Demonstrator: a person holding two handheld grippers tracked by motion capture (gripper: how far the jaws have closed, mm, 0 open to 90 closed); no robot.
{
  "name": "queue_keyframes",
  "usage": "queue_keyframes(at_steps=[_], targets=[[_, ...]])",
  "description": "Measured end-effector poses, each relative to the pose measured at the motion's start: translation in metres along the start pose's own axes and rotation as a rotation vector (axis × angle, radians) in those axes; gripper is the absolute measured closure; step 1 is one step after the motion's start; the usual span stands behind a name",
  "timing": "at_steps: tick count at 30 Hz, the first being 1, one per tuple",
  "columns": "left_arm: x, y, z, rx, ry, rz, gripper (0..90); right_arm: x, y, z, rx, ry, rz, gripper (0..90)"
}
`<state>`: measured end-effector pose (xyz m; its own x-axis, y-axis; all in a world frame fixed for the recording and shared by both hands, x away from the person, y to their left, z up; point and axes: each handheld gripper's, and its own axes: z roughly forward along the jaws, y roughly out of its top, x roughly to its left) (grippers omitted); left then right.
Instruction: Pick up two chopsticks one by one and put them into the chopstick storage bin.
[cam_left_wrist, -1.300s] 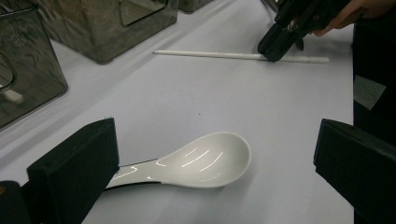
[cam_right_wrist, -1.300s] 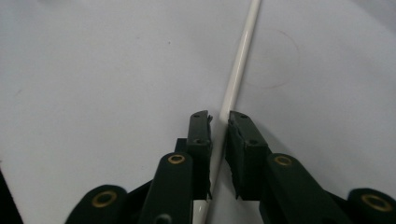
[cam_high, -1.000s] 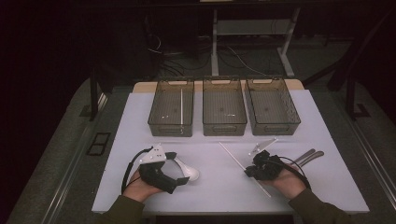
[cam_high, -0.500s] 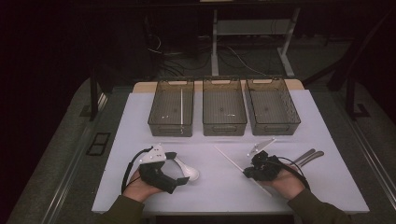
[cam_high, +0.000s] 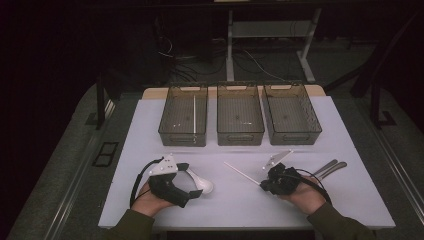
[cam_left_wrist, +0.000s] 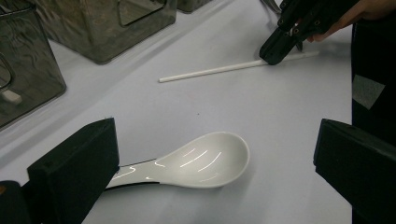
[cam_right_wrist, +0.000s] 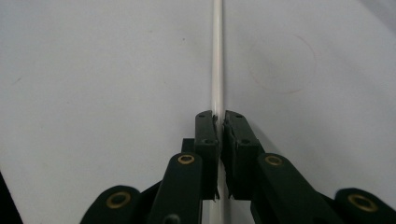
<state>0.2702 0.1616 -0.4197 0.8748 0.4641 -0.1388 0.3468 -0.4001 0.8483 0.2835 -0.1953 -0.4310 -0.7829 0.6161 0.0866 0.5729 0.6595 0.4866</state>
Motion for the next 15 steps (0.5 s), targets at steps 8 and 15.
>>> queue_keyframes(at_steps=[8,15], targets=[[0.0,0.0,0.0,0.001,-0.001,-0.006,0.0,-0.008,0.003,-0.014,-0.067,0.04,0.047,84.6],[0.0,0.0,0.0,0.001,-0.002,-0.005,0.0,-0.011,0.006,-0.021,-0.102,0.056,0.06,84.5]])
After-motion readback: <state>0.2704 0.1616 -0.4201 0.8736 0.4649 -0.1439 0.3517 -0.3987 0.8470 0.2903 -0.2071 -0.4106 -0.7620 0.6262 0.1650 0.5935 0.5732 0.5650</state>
